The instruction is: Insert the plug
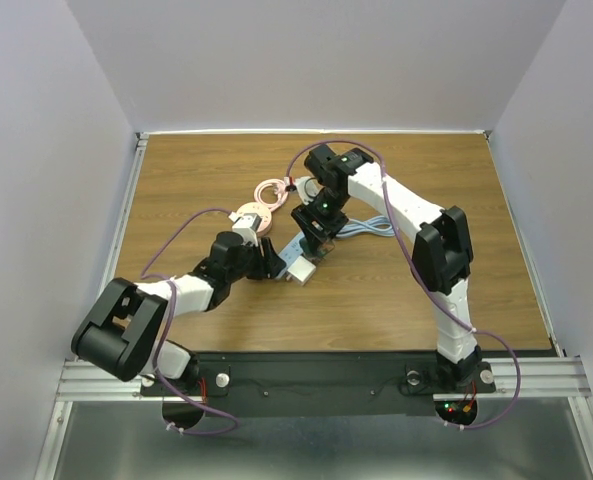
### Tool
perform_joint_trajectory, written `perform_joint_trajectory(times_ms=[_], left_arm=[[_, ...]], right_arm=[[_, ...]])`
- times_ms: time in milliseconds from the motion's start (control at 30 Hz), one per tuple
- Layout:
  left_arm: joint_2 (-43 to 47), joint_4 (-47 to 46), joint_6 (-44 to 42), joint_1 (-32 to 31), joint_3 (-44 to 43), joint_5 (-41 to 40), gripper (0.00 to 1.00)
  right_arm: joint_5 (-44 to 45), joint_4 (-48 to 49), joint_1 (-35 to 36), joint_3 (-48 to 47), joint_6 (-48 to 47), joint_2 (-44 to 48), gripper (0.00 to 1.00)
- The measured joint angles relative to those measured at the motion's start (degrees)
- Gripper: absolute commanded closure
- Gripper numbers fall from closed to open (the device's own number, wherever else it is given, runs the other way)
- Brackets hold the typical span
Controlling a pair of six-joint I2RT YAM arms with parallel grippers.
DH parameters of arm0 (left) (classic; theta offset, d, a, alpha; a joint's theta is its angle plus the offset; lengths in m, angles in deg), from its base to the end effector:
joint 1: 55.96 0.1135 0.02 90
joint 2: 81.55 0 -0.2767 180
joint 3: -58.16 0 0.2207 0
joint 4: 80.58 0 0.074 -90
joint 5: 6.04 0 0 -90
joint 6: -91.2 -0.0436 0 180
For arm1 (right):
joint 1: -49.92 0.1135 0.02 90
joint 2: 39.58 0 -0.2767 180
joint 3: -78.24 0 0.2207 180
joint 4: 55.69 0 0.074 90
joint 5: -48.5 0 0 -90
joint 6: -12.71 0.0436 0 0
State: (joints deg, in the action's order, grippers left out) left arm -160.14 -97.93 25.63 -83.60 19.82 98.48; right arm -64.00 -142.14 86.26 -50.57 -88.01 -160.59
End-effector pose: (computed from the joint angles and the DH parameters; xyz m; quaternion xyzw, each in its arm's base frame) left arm 0.2082 -0.1214 0.1969 0.0930 0.8244 -0.3353 0.4464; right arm 0.3153 0.2527 0.2686 -0.4073 0.8871 0.2108 0.0515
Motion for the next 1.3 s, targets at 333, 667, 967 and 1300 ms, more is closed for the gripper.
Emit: perform_joint_trajectory(times_ms=[333, 667, 967, 1300], left_arm=[[-4.39, 0.59, -2.34, 0.11, -2.43, 3.67, 0.51], [-7.65, 0.76, -5.09, 0.50, -5.46, 6.78, 0.72], [-10.99, -1.38, -7.08, -0.07, -7.50, 9.90, 0.82], [-13.44, -3.72, -8.55, -2.01, -9.07, 10.47, 0.85]], right_arm=[[4.66, -0.92, 0.24, -4.68, 0.52, -1.51, 0.78], [9.51, -0.94, 1.25, -5.01, 0.68, -4.94, 0.78], [9.51, -1.01, 1.46, -5.86, 0.07, -4.94, 0.79], [11.85, -0.85, 3.54, -1.60, -0.02, -3.89, 0.80]])
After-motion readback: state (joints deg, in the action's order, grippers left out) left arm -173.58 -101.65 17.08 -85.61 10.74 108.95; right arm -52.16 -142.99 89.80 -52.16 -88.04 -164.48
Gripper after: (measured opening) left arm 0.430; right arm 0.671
